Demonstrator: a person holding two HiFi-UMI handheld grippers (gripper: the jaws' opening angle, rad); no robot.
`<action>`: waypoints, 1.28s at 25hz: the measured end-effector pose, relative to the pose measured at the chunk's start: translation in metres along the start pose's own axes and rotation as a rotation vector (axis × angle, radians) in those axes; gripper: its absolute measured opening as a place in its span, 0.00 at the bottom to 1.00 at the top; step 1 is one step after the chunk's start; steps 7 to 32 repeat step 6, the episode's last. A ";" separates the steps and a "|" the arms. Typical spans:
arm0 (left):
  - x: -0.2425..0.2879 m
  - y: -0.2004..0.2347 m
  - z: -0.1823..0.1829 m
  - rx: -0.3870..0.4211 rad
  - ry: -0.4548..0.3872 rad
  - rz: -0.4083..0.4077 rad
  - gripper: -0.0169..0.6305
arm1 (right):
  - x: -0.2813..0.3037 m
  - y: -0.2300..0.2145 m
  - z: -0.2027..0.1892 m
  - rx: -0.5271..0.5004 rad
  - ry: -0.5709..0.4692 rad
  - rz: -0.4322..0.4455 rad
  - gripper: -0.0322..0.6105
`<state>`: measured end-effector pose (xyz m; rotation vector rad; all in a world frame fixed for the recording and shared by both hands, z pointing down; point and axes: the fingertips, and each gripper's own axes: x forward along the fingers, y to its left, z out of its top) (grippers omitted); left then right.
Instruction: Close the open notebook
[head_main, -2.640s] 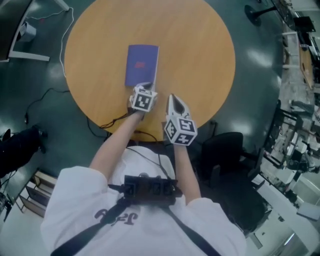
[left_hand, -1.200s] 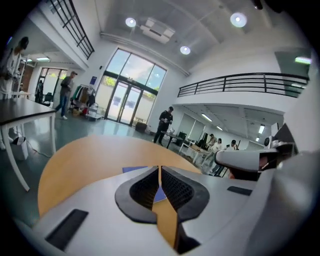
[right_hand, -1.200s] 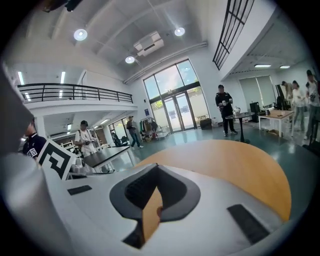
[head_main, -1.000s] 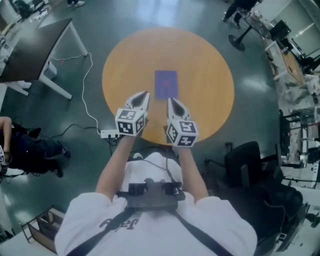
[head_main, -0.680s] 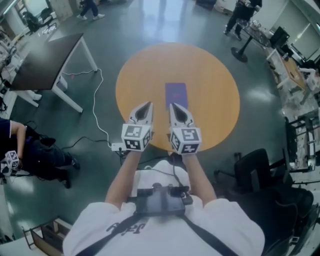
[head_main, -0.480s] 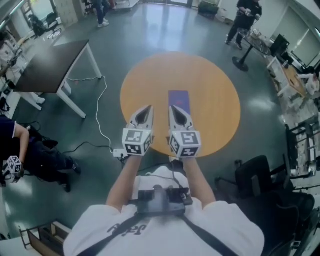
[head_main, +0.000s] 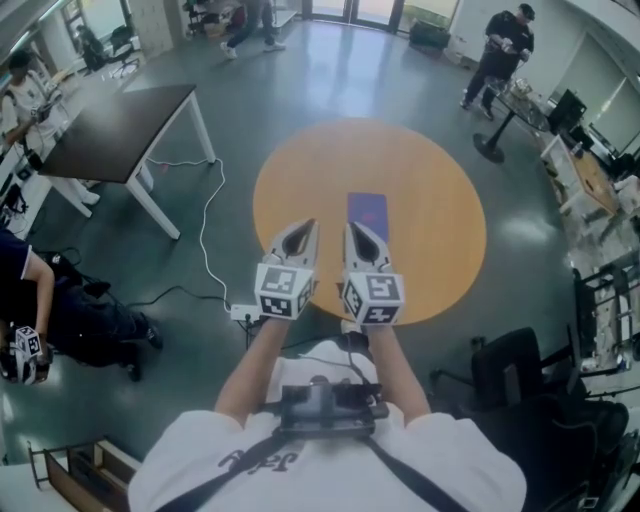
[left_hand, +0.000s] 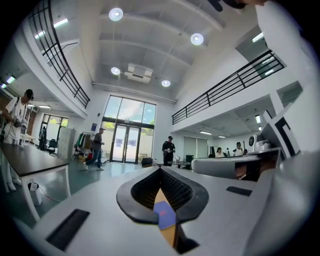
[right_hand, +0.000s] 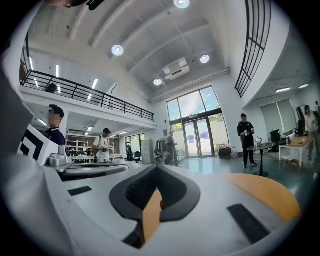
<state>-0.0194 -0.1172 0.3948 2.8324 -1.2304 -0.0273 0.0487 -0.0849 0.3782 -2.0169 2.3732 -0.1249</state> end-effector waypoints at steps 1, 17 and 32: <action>-0.002 -0.003 0.000 -0.003 0.000 0.000 0.05 | -0.004 0.000 0.000 0.001 0.000 -0.001 0.07; -0.010 -0.012 -0.006 -0.013 0.015 -0.002 0.05 | -0.015 0.001 -0.005 0.007 0.005 -0.006 0.07; -0.010 -0.012 -0.006 -0.013 0.015 -0.002 0.05 | -0.015 0.001 -0.005 0.007 0.005 -0.006 0.07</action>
